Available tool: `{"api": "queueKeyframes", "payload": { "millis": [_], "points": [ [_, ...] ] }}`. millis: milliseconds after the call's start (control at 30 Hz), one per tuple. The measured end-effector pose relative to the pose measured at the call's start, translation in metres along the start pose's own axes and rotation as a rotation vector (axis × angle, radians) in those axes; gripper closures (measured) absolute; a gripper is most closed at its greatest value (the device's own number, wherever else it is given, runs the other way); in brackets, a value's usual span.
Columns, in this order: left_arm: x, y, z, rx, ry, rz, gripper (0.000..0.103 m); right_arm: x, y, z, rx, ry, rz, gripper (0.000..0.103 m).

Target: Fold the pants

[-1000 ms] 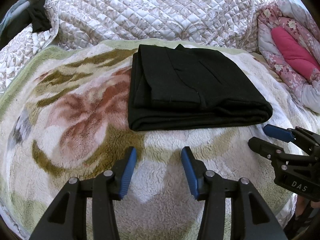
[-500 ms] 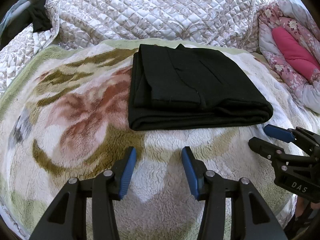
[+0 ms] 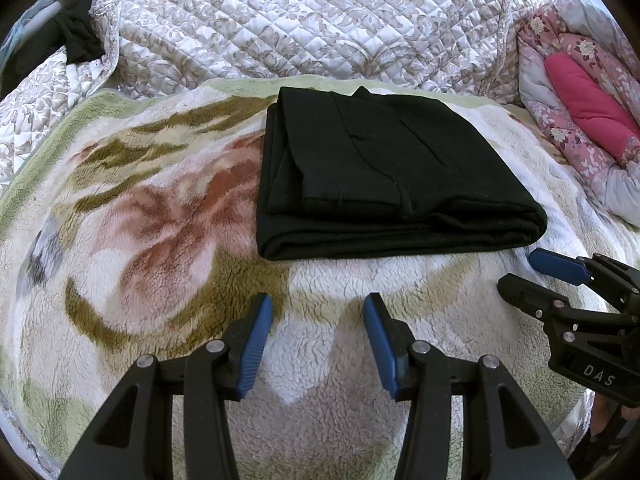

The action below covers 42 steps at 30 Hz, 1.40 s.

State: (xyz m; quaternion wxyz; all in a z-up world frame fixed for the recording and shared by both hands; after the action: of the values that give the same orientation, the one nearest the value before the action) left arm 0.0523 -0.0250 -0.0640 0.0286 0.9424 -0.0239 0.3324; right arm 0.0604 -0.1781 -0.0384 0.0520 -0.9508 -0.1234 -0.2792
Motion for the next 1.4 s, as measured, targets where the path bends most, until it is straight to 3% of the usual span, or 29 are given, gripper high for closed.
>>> {"api": "queueKeyframes", "payload": {
  "millis": [1400],
  "points": [
    [-0.0033, -0.0004, -0.0009, 0.008, -0.002, 0.01, 0.052, -0.0005, -0.0007, -0.0004, -0.004, 0.002, -0.002, 0.048]
  ]
}}
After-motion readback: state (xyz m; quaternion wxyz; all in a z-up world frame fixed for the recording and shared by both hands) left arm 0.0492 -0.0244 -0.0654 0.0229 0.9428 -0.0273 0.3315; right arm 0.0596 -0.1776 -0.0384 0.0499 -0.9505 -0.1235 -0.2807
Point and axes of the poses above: each gripper's, at about its wrist camera, not at the fingertips, and z roughly the way its jaws point, y to its right, x to its top, the point moved 7 cm from there along z, roughly the way its jaws point, and after that the axes turned 2 degrees about -x, right-handed, at the moved point
